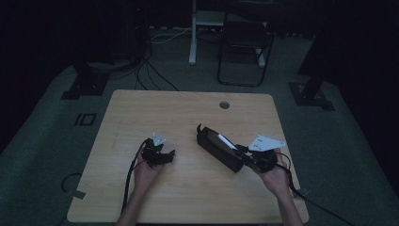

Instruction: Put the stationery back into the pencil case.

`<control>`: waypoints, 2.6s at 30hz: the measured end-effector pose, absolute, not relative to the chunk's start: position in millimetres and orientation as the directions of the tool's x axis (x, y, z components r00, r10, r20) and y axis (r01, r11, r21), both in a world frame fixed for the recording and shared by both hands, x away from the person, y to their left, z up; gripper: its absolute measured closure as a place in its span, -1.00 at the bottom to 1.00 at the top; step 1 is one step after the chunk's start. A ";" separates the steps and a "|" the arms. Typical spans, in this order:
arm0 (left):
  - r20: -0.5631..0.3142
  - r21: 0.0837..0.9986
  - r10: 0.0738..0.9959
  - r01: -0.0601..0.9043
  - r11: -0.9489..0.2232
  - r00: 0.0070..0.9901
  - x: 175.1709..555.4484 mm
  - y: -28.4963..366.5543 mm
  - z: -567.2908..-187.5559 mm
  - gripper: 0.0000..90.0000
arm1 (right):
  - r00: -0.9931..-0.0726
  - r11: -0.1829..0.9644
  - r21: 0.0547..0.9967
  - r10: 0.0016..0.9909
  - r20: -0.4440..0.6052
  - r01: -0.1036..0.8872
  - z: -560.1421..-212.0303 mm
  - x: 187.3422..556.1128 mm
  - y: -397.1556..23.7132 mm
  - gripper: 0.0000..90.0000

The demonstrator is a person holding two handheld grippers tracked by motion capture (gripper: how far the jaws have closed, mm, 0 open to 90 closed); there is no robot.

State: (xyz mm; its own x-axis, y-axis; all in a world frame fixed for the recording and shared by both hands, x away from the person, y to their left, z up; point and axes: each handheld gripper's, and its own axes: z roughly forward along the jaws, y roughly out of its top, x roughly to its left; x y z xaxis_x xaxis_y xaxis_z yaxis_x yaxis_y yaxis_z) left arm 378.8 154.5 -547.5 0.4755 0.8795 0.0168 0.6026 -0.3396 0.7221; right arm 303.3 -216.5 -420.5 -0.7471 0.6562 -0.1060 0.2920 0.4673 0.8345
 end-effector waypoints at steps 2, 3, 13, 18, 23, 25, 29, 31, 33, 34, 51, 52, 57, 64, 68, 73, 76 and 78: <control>0.017 0.722 0.880 0.603 -0.339 0.475 378.7 154.5 -547.5 -0.41 | -0.747 0.466 0.836 0.656 -0.107 0.290 -420.3 305.2 -217.0 0.75; 0.017 0.722 0.880 0.603 -0.340 0.475 378.8 154.5 -547.5 -0.41 | -0.745 0.464 0.836 0.659 -0.103 0.294 -420.1 305.8 -217.0 0.75; 0.016 0.722 0.880 0.603 -0.339 0.475 378.7 154.4 -547.5 -0.41 | -0.742 0.463 0.838 0.661 -0.109 0.289 -420.2 314.9 -218.1 0.75; 0.017 0.722 0.880 0.603 -0.339 0.475 378.7 154.5 -547.5 -0.41 | -0.741 0.462 0.839 0.662 -0.109 0.289 -420.9 319.3 -218.8 0.75; 0.016 0.722 0.880 0.603 -0.339 0.475 378.7 154.5 -547.5 -0.41 | -0.740 0.460 0.839 0.664 -0.106 0.293 -421.3 322.5 -218.7 0.75; 0.016 0.722 0.880 0.603 -0.339 0.475 378.7 154.5 -547.5 -0.41 | -0.740 0.458 0.840 0.664 -0.105 0.292 -421.1 324.5 -218.4 0.75; 0.016 0.722 0.880 0.603 -0.339 0.475 378.7 154.5 -547.5 -0.41 | -0.741 0.461 0.839 0.662 -0.108 0.289 -421.3 326.4 -218.2 0.75; 0.016 0.722 0.880 0.603 -0.339 0.475 378.7 154.5 -547.5 -0.41 | -0.741 0.458 0.840 0.664 -0.105 0.292 -421.5 328.4 -218.1 0.75; 0.016 0.722 0.880 0.603 -0.339 0.475 378.7 154.5 -547.5 -0.41 | -0.740 0.458 0.839 0.664 -0.103 0.294 -421.5 328.9 -218.0 0.75; 0.016 0.722 0.880 0.603 -0.339 0.475 378.7 154.5 -547.5 -0.41 | -0.740 0.459 0.839 0.664 -0.105 0.293 -421.6 330.4 -218.0 0.75; 0.016 0.722 0.880 0.603 -0.339 0.475 378.7 154.5 -547.5 -0.41 | -0.737 0.453 0.836 0.670 -0.090 0.309 -427.0 342.7 -214.3 0.75; 0.016 0.722 0.880 0.603 -0.339 0.475 378.7 154.4 -547.5 -0.41 | -0.737 0.452 0.836 0.671 -0.088 0.312 -427.5 343.3 -214.0 0.75; 0.016 0.722 0.880 0.603 -0.338 0.475 378.7 154.4 -547.5 -0.41 | -0.736 0.450 0.836 0.671 -0.084 0.314 -429.8 346.5 -212.6 0.75; 0.016 0.722 0.880 0.603 -0.339 0.475 378.7 154.4 -547.5 -0.41 | -0.734 0.445 0.835 0.675 -0.074 0.325 -433.7 350.8 -211.3 0.75; 0.016 0.722 0.880 0.603 -0.338 0.475 378.7 154.4 -547.5 -0.41 | -0.732 0.441 0.834 0.678 -0.067 0.332 -437.0 353.4 -210.5 0.75; 0.017 0.722 0.880 0.603 -0.339 0.475 378.7 154.5 -547.5 -0.41 | -0.727 0.451 0.824 0.683 -0.071 0.343 -441.7 356.3 -208.9 0.75; 0.017 0.723 0.880 0.603 -0.339 0.475 378.7 154.5 -547.5 -0.41 | -0.722 0.458 0.818 0.687 -0.077 0.349 -444.3 357.8 -207.5 0.75; 0.016 0.723 0.880 0.603 -0.339 0.475 378.7 154.4 -547.6 -0.41 | -0.723 0.460 0.815 0.687 -0.075 0.352 -446.1 359.3 -206.8 0.75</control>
